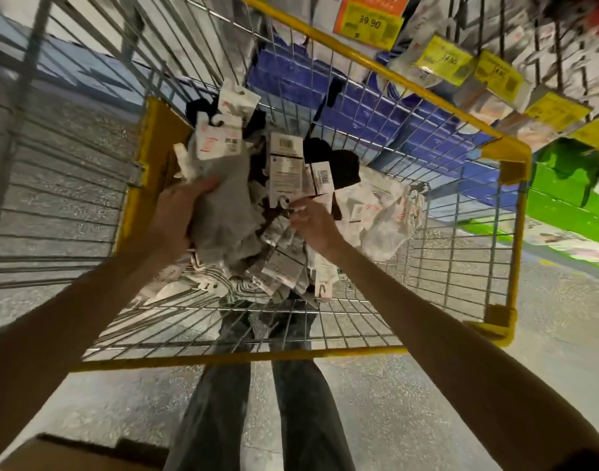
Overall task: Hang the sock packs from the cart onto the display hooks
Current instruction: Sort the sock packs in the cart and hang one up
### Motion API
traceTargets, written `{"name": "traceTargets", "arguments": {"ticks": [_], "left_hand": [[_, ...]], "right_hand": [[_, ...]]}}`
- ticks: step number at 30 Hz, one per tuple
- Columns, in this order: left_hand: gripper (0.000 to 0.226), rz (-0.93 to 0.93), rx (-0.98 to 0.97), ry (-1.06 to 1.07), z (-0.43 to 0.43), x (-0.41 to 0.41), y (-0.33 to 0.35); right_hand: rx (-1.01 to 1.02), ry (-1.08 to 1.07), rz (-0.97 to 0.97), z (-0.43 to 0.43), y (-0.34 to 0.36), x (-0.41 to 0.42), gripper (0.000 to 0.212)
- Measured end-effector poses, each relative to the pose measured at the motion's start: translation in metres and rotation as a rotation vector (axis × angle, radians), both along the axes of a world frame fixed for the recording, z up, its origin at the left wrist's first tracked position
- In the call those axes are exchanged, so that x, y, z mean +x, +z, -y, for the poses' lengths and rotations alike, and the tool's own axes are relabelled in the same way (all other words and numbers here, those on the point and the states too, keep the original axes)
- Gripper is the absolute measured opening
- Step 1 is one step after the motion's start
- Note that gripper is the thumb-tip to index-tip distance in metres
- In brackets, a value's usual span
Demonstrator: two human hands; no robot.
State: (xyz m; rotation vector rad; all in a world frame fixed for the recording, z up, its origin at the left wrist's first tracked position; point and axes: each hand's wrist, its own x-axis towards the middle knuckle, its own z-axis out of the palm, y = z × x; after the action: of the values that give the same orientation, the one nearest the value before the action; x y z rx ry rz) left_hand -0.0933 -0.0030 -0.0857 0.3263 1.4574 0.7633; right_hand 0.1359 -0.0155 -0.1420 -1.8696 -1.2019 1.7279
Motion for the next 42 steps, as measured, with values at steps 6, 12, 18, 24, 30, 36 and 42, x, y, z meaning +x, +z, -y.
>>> {"name": "traceTargets", "arguments": {"ticks": [6,12,18,24,30,36,42], "left_hand": [[0.015,-0.112,0.069,-0.012,-0.001,-0.018,-0.008],[0.012,-0.156,0.023,-0.134,0.012,-0.005,-0.018],[0.017,-0.150,0.045,-0.212,0.022,-0.007,-0.022],[0.024,-0.135,0.041,-0.242,0.024,-0.009,-0.025],[0.015,-0.182,0.058,-0.123,0.015,0.000,-0.014],[0.018,-0.200,0.181,-0.081,-0.014,0.007,0.036],[0.002,-0.236,0.289,-0.200,-0.059,0.017,0.121]], "right_hand": [[-0.202,0.989,0.348,0.055,-0.027,-0.015,0.093],[0.017,0.862,0.349,0.056,-0.032,-0.021,0.081],[-0.078,0.589,0.191,0.027,-0.018,0.024,0.071],[-0.093,0.196,-0.040,0.010,-0.002,0.053,0.052],[-0.135,-0.249,-0.373,-0.011,0.053,0.073,0.040],[-0.126,-0.312,-0.518,-0.040,0.127,0.076,0.033],[-0.071,-0.286,-0.501,-0.063,0.225,0.061,0.025]]}}
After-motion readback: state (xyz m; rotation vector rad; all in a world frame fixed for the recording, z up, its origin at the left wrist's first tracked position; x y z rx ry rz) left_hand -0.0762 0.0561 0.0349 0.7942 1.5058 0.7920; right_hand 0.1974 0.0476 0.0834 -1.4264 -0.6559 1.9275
